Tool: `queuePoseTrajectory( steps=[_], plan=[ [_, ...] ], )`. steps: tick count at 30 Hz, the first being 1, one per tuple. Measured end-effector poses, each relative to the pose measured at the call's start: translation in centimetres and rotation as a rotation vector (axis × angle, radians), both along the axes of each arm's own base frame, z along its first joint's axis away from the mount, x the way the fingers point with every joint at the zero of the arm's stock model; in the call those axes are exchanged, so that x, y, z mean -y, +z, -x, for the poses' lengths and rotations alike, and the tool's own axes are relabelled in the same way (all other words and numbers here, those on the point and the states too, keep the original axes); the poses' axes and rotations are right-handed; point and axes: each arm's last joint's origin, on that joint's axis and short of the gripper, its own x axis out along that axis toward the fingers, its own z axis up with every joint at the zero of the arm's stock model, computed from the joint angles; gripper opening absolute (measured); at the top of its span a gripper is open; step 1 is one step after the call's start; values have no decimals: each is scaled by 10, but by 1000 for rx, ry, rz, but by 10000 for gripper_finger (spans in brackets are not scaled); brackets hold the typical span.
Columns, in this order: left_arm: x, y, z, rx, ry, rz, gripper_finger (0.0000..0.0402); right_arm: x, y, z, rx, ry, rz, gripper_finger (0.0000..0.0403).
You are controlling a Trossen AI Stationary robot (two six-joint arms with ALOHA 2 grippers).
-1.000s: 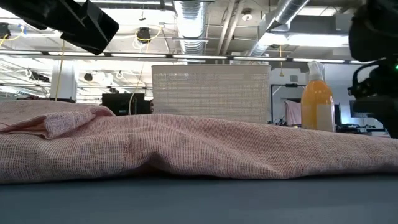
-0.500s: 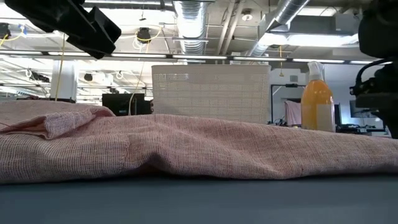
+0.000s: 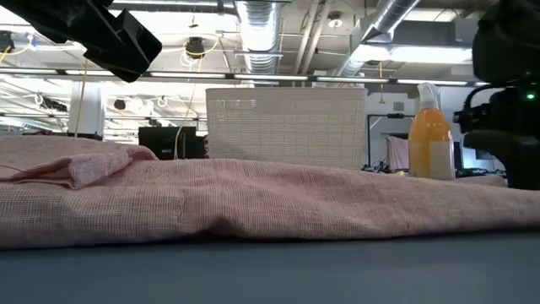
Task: Fold Laundry from Bin
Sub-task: Fold the pink shirt
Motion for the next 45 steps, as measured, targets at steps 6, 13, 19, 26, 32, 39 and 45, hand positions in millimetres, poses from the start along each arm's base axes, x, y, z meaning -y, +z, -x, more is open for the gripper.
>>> queuePoseTrajectory(
  steps=[6, 13, 19, 26, 32, 39, 45],
  plan=[
    [0, 0, 0, -1, 21, 21, 134, -1, 44, -19, -39, 85, 4, 23],
    [1, 9, -5, 102, 36, 12, 134, -1, 111, -29, -88, 165, 16, 23],
    [1, -3, -19, 124, 86, -23, 134, 0, 169, -28, -59, 203, 35, 23],
    [-2, -47, -62, 113, 115, -47, 134, 3, 218, -34, 100, 319, 21, 23],
    [-6, -78, -101, 10, 31, -21, 134, 11, 259, -32, 239, 366, 37, 23],
    [-14, -92, -150, 27, 93, -108, 128, 17, 297, -24, 379, 415, 29, 23],
    [-22, -91, -202, 67, 84, -197, 111, 14, 322, -13, 490, 463, 9, 23]
  ],
)
